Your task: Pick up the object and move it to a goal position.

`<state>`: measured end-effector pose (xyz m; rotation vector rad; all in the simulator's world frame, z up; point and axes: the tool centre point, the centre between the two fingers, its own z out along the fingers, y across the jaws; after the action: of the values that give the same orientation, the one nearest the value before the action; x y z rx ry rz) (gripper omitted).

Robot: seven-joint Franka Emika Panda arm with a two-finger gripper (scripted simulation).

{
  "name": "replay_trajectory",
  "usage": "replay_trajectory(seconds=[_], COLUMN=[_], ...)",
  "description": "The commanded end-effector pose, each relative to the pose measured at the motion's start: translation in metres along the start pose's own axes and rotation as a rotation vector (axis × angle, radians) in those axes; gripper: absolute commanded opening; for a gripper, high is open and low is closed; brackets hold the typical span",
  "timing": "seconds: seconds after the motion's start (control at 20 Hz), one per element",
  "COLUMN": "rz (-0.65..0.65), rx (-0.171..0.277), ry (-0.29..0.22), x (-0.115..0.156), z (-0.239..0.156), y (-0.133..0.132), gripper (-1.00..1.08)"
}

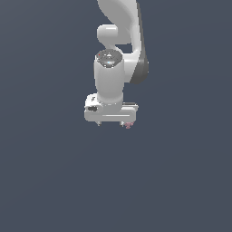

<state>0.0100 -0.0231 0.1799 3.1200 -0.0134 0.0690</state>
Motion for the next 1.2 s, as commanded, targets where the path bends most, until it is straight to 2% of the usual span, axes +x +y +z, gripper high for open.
replay_trajectory(seconds=[0.0,0.5,1.15], rz=[0.0,0.062,0.12], rx=[0.0,-0.012,-0.006], ry=[0.0,0.017,0.012], x=[0.0,0.007,-0.003], z=[0.0,0.0,0.009], y=[0.0,0.03,0.014], gripper=[1.0,1.0,1.0])
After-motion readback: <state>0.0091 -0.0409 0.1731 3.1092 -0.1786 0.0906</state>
